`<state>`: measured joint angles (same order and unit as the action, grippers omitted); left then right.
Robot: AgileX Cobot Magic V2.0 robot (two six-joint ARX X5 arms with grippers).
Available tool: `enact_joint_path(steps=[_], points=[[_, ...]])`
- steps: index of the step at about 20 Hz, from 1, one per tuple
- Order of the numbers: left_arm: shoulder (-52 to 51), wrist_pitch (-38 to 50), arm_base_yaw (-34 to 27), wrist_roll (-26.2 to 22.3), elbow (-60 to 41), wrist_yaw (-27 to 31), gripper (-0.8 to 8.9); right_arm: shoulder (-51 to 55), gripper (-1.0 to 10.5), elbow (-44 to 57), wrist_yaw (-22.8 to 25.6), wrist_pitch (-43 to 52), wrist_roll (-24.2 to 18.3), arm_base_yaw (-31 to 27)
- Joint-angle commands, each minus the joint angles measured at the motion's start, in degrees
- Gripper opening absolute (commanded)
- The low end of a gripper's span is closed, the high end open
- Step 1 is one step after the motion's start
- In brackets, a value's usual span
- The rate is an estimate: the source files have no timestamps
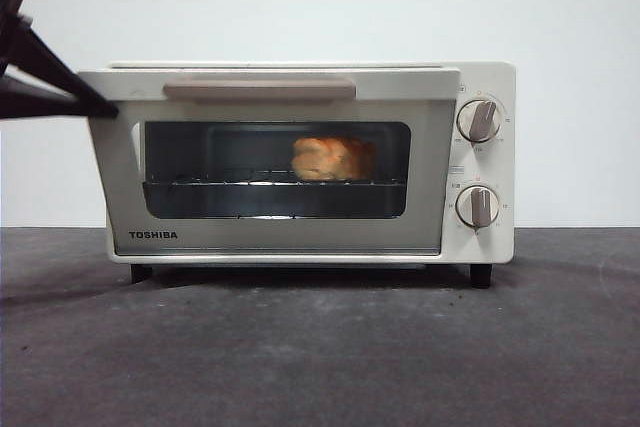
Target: The left arm flap open the oven, the right arm pick bread and place it into oven, the left arm flap close the oven
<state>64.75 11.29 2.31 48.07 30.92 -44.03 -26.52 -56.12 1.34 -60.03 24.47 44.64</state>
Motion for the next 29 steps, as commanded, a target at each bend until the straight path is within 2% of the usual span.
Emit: enact_joint_path(steps=[1,5,12,15,20,26,29], points=[[0.42,3.06,-0.11,5.05,1.62,2.95,0.10,-0.20,3.9,-1.01,0.22,0.46,0.61,0.61],[0.39,5.07,-0.09,6.10,2.03,2.82,0.10,-0.22,3.9,-1.01,0.24,0.46,0.59,0.61],[-3.13,4.42,-0.02,-0.61,5.27,-4.85,0.10,-0.22,3.9,-1.01,4.37,1.29,-0.15,0.61],[-7.50,0.37,0.04,-6.19,7.04,-6.01,0.10,-0.22,3.9,-1.01,5.27,2.45,-1.46,0.61],[-16.26,-14.69,0.74,-20.28,10.99,-4.09,0.10,-0.22,3.9,-1.01,6.23,6.69,-3.67,0.61],[-24.30,-38.47,3.54,-37.00,18.82,6.78,0.10,-0.24,3.9,-1.01,6.19,10.97,-8.57,0.61],[-26.01,-46.56,5.70,-42.18,22.86,12.02,0.10,-0.24,3.9,-1.01,6.19,11.15,-9.51,0.61]])
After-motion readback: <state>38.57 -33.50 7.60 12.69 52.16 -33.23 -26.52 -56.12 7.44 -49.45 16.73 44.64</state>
